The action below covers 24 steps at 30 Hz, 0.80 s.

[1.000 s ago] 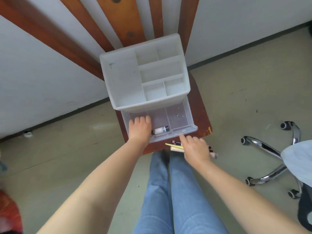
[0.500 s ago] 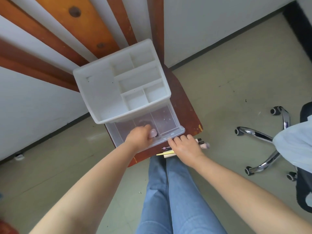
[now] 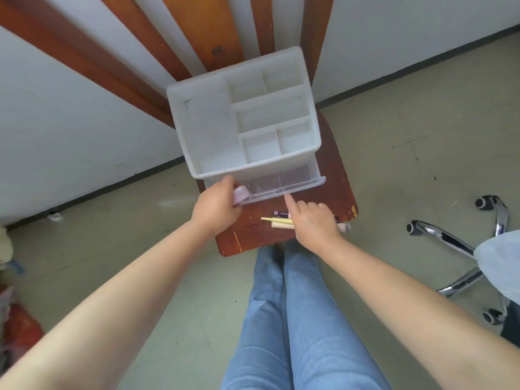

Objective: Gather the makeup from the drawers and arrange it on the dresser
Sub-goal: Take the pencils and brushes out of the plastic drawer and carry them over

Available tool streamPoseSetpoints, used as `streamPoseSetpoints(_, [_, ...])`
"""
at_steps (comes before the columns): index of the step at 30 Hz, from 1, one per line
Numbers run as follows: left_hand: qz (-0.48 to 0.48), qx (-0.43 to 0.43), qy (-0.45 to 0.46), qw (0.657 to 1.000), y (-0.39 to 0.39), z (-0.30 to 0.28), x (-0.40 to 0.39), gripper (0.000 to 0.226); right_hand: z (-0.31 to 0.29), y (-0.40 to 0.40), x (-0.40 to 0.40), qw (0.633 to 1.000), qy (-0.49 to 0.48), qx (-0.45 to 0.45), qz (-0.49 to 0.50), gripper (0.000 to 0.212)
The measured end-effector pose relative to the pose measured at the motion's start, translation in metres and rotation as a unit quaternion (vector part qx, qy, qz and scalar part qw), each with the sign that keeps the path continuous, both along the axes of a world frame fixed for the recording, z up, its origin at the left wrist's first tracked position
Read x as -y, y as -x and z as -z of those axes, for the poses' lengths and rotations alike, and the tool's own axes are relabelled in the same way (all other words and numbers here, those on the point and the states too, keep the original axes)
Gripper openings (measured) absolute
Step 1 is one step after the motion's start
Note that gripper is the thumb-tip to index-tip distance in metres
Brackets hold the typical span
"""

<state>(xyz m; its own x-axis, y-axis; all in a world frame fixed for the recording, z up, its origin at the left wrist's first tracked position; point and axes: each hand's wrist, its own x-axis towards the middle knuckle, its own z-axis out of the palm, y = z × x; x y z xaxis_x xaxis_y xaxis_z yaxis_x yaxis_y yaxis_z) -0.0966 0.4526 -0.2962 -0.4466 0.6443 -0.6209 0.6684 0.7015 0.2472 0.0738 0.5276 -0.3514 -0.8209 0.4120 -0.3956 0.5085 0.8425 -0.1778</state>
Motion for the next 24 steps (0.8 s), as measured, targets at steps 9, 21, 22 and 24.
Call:
streamPoseSetpoints(9, [-0.1,-0.06,-0.018,0.993,0.009,-0.006,0.046,0.028,-0.019,0.065,-0.035,0.998,-0.006,0.052,-0.026,0.053])
streamPoseSetpoints(21, [-0.091,-0.03,0.003,0.995,-0.003,0.003,0.037,0.025,-0.029,0.061,-0.07,0.993,-0.031,0.095,-0.066,0.059])
streamPoseSetpoints(22, [-0.083,-0.03,0.008,0.996,-0.003,0.002,0.036,0.024,-0.031,0.062,-0.07,0.992,-0.026,0.098,-0.07,0.058])
streamPoseSetpoints(24, [-0.064,-0.033,0.02,0.997,-0.004,-0.003,0.033,0.024,-0.037,0.061,-0.068,0.993,-0.009,0.099,-0.069,0.051])
